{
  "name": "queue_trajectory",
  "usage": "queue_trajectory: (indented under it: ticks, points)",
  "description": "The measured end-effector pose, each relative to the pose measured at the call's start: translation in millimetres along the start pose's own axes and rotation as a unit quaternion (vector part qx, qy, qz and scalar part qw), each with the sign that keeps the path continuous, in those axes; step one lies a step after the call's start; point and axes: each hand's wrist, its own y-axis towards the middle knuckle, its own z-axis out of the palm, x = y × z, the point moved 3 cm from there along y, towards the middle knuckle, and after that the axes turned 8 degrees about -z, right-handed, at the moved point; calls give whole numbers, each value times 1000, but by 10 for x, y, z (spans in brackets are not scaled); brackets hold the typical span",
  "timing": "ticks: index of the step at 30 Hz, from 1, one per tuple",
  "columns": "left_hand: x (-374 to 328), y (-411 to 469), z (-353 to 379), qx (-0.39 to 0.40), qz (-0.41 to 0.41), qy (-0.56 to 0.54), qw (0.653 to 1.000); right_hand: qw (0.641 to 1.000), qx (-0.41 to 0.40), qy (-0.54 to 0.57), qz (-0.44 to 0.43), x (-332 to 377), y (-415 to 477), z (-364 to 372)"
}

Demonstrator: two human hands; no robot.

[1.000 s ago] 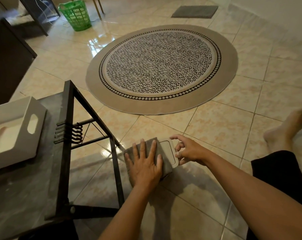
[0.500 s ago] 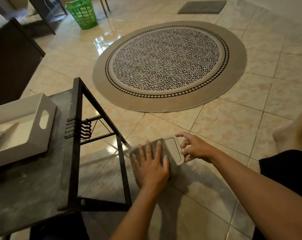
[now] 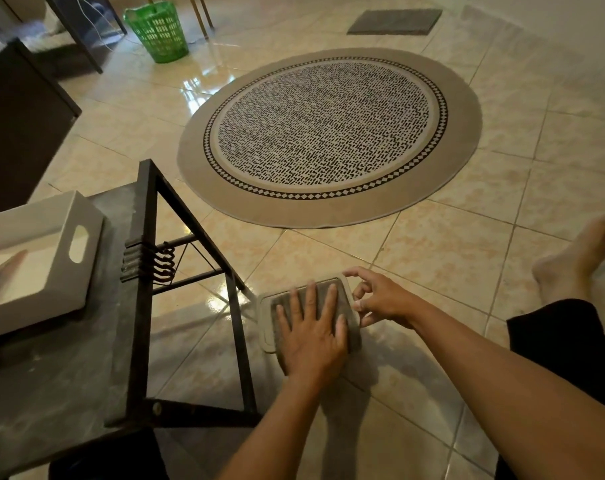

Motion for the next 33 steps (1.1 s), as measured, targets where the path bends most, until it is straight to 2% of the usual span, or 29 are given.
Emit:
queue_trajectory:
  ticks: [5, 12, 14, 19, 21, 24, 26, 30, 33]
  points:
    - [-133, 273, -88, 10, 38, 23, 999, 1000, 0, 10, 5, -6, -10, -7]
    - [346, 55, -161, 4, -103, -7, 995, 1000, -3, 8, 4, -7, -7, 6]
    - [181, -71, -84, 11, -89, -5, 996, 1000, 1, 5, 6, 14, -2, 5]
    - [-213, 128, -23, 20, 18, 8, 1000, 1000, -4, -8, -1, 28, -58, 38]
    - [-93, 246, -78, 9, -14, -1, 1000, 1000, -22, -2, -1, 9, -87, 48]
    - [185, 314, -164, -4, -125, -29, 992, 999, -45, 19, -6, -23, -117, 77]
    - [228, 253, -179, 0, -159, -55, 986, 998, -56, 35, -9, -42, -137, 99]
    - [-21, -17, -93, -2, -132, -74, 989, 992, -103, 72, -3, -93, -188, 162]
    - [-152, -61, -29, -1, -93, -54, 994, 986, -123, 103, 42, -187, -284, 199]
